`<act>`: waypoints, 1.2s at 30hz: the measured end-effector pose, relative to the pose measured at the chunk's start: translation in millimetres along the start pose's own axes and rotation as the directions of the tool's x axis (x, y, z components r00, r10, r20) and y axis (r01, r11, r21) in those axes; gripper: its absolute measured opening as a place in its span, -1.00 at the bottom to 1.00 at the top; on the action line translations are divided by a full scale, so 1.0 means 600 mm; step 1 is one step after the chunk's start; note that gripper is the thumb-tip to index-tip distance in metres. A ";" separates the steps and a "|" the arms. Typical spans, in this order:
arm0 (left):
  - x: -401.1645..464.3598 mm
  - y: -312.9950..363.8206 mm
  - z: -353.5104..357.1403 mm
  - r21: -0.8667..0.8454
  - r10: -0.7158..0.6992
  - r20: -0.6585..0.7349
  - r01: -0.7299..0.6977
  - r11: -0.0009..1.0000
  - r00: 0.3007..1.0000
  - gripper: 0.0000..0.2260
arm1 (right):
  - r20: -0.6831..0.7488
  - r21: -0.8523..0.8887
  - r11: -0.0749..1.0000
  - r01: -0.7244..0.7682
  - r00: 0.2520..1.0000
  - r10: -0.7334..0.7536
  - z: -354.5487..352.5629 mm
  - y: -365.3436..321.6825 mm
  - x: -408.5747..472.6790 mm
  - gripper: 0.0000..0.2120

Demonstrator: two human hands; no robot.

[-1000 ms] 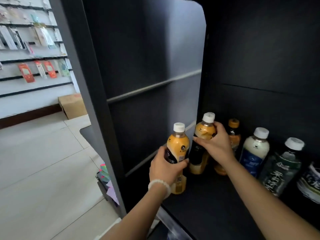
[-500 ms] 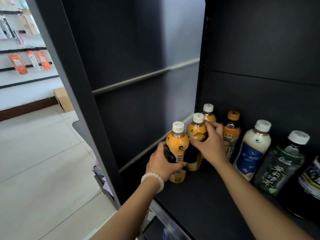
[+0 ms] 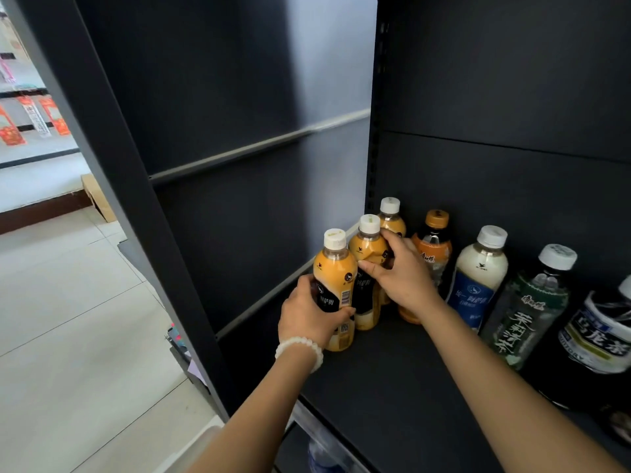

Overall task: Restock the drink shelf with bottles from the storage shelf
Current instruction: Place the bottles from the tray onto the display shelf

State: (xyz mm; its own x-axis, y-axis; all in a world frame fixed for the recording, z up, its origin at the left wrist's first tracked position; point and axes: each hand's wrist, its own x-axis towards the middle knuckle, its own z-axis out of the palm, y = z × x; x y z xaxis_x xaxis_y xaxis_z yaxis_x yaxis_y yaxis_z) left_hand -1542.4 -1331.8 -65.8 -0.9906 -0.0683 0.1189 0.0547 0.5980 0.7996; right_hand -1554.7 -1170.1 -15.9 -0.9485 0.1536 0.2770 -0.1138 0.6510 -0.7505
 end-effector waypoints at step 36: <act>-0.161 0.010 -0.159 0.765 0.323 0.130 -0.302 0.569 0.937 -0.54 | 0.080 -0.474 0.853 0.219 0.975 -0.206 -0.024 -0.094 -0.188 -0.57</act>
State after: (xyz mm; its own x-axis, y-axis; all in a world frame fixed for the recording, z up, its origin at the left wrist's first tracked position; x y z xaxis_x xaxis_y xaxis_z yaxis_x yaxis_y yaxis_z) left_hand -1434.3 -1397.9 -16.0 -0.9273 0.2326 0.2934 0.2339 0.9718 -0.0312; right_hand -1436.9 -1213.5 3.6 -0.9252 -0.0438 0.3769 -0.1646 0.9414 -0.2946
